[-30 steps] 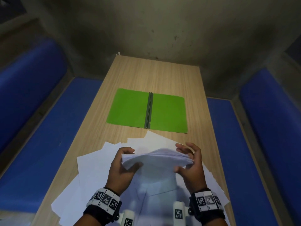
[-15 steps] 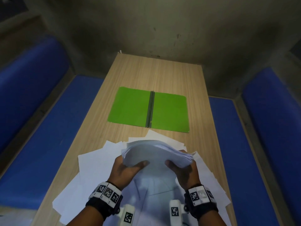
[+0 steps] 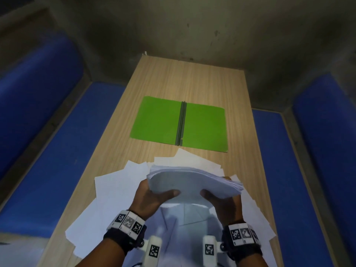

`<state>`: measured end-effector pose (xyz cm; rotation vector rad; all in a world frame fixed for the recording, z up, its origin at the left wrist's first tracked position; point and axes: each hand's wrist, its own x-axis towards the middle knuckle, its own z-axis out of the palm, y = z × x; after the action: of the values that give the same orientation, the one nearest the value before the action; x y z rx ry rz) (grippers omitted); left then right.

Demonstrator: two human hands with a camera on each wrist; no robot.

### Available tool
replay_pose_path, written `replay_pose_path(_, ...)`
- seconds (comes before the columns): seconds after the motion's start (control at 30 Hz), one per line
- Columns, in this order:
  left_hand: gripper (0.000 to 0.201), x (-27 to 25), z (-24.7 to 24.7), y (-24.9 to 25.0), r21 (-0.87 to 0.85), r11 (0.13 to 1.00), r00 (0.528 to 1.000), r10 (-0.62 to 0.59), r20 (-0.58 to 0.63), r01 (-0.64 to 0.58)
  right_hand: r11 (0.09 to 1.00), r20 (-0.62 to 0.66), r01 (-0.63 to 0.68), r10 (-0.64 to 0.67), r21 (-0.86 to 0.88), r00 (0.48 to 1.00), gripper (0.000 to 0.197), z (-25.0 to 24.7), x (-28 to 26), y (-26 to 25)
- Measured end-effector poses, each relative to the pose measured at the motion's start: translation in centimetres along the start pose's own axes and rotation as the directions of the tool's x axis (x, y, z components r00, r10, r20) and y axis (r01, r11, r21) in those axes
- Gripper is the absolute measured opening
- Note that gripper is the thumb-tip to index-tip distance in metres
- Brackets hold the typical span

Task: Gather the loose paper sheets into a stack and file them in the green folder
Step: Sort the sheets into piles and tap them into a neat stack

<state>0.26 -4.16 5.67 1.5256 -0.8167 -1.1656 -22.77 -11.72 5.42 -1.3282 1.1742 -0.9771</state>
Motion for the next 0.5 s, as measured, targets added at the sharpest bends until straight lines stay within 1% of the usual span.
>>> replay_pose_path(0.03, 0.042, 0.1, -0.2, -0.1, 0.009, 1.000, 1.000, 0.001, 0.005, -0.001, 1.000, 0.005, 0.022, -0.022, 0.001, 1.000, 0.036, -0.2, -0.1, -0.1)
replay_pose_path(0.1, 0.039, 0.3, -0.5, -1.0, 0.032, 0.999, 1.000, -0.008, 0.009, 0.007, 0.999, 0.011, -0.038, 0.038, 0.016, 0.999, 0.050, -0.3, -0.3, 0.8)
replay_pose_path(0.13, 0.035, 0.3, -0.7, -1.7, 0.042, 0.999, 0.999, -0.027, 0.022, 0.026, 0.993, 0.017, -0.116, 0.115, 0.024, 0.993, 0.055, 0.0, -0.5, 1.2)
replay_pose_path(0.17, 0.037, 0.3, -0.7, -2.1, 0.060, 0.997, 0.998, -0.052, 0.026, 0.050, 0.983, 0.022, -0.179, 0.179, 0.029, 0.984, 0.059, 0.2, -0.6, 2.3)
replay_pose_path(0.2, 0.038, 0.3, -0.6, -2.4, 0.074, 0.995, 0.997, -0.070, 0.031, 0.068, 0.974, 0.020, -0.224, 0.224, 0.033, 0.974, 0.064, 0.5, -0.6, 3.1)
replay_pose_path(0.23, 0.033, 0.2, -0.4, -2.3, 0.079, 0.993, 0.995, -0.093, 0.031, 0.091, 0.969, 0.014, -0.244, 0.244, 0.048, 0.970, 0.071, 0.7, -0.6, 3.9)
replay_pose_path(0.27, 0.030, 0.2, -0.3, -2.2, 0.079, 0.992, 0.995, -0.098, 0.032, 0.095, 0.964, 0.000, -0.260, 0.260, 0.062, 0.966, 0.075, 0.7, -0.5, 4.2)
replay_pose_path(0.3, 0.032, 0.2, -0.2, -1.9, 0.076, 0.993, 0.995, -0.096, 0.027, 0.094, 0.963, 0.001, -0.264, 0.264, 0.057, 0.964, 0.073, 0.7, -0.4, 4.2)
replay_pose_path(0.33, 0.034, 0.2, -0.1, -1.8, 0.066, 0.994, 0.996, -0.087, 0.020, 0.085, 0.957, 0.008, -0.287, 0.287, 0.037, 0.958, 0.068, 0.8, -0.1, 3.7)
replay_pose_path(0.4, 0.034, 0.2, -0.1, -1.7, 0.062, 0.995, 0.997, -0.072, -0.002, 0.072, 0.963, 0.009, -0.270, 0.269, 0.023, 0.963, 0.060, 0.6, 0.5, 4.0)
replay_pose_path(0.43, 0.034, 0.1, 0.0, -1.6, 0.078, 0.994, 0.998, -0.070, -0.005, 0.070, 0.962, 0.012, -0.271, 0.271, 0.036, 0.962, 0.062, 0.8, 0.4, 4.0)
replay_pose_path(0.5, 0.036, -0.3, 0.2, -1.7, 0.095, 0.991, 0.996, -0.093, 0.016, 0.091, 0.958, 0.005, -0.288, 0.288, 0.009, 0.958, 0.079, 0.9, -0.3, 4.5)
